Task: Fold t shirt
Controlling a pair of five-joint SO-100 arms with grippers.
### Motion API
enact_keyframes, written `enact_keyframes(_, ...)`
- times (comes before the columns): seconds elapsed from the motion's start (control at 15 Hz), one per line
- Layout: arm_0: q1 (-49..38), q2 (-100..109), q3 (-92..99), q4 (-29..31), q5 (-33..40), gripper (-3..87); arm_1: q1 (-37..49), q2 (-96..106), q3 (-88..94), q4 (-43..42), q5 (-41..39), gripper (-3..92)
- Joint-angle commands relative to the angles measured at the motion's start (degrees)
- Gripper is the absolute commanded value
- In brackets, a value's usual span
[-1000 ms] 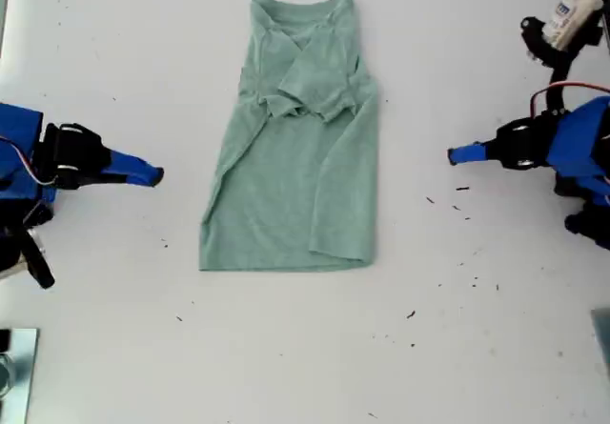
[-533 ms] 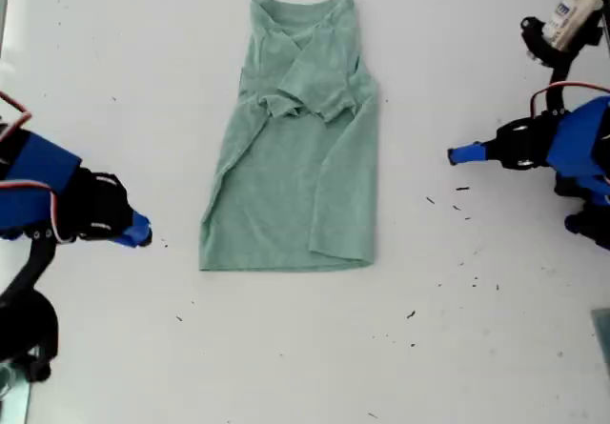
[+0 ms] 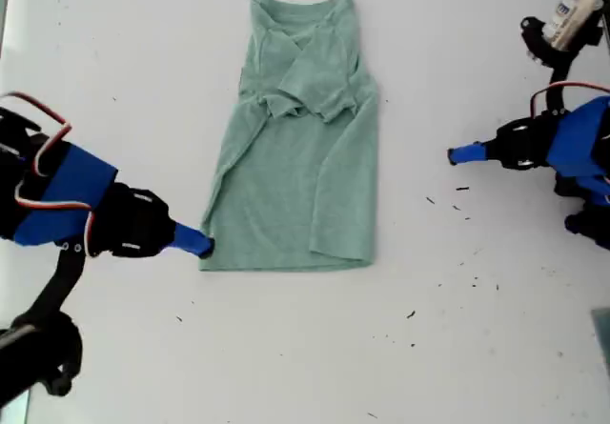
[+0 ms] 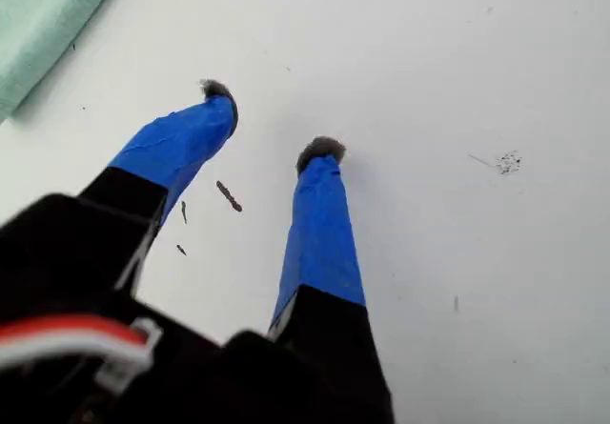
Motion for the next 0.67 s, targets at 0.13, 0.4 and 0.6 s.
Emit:
enact_keyframes(0.13,-4.7,0.1,5.6,-1.0,2.5,23.4,0.4,0.5,2.7,-1.1,-0.9,16.4)
enact_keyframes(0.4,-9.5,-4.5,23.6,-18.1,8.7,22.8,0.4,0.5,2.7,-1.1,-0.9,16.4)
enact_keyframes(0.6,-11.4,-14.2,26.3,-26.5,11.3,23.0,0.4,0.5,2.7,-1.1,-0.9,16.4)
